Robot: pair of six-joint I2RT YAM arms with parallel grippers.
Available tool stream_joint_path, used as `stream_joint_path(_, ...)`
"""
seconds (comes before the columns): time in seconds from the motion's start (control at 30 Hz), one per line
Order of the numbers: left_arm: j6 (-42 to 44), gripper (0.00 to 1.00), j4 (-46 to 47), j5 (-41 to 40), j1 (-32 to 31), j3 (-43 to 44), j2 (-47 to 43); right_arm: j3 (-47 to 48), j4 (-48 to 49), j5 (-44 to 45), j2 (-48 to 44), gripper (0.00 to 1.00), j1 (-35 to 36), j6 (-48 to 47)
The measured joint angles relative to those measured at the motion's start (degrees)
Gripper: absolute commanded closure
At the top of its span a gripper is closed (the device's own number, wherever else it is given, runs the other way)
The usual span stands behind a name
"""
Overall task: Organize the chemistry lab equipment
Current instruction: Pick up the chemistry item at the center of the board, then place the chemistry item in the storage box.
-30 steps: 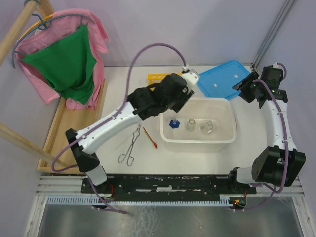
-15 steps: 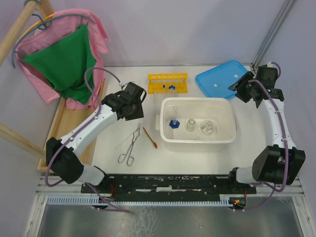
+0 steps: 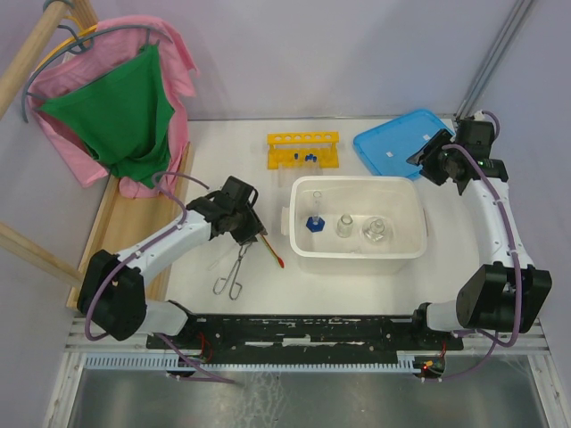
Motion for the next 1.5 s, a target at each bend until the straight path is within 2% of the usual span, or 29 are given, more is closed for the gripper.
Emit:
stream_joint_path(0.2, -5.3, 0.57, 1.8, 0.1, 0.0, -0.4, 0.7, 0.0, 0.0, 0.0, 0.0, 0.43, 0.8, 0.0)
stream_joint_path(0.47, -9.6, 0.57, 3.6, 2.6, 0.0, -1.2, 6.9, 0.0, 0.0, 1.3, -0.1, 0.43, 1.1, -0.6)
stream_joint_path(1.0, -11.1, 0.58, 7.8, 5.6, -1.0, -2.1, 16.2, 0.0, 0.0, 2.3, -0.1, 0.43, 1.1, -1.0)
stream_joint_path(1.13, -11.2, 0.78, 9.0, 6.5, -1.1, -2.1, 16.8, 0.0, -0.1, 2.3, -0.1, 0.43, 1.1, -1.0)
stream_joint_path(1.3, -11.3, 0.95, 10.4, 7.6, -1.1, -2.1, 17.8, 0.0, -0.1, 2.3, -0.1, 0.43, 1.1, -1.0)
stream_joint_path(1.5, -11.3, 0.97, 11.0, 8.0, -1.1, -2.1, 17.9, 0.0, -0.1, 2.3, -0.1, 0.43, 1.1, -1.0)
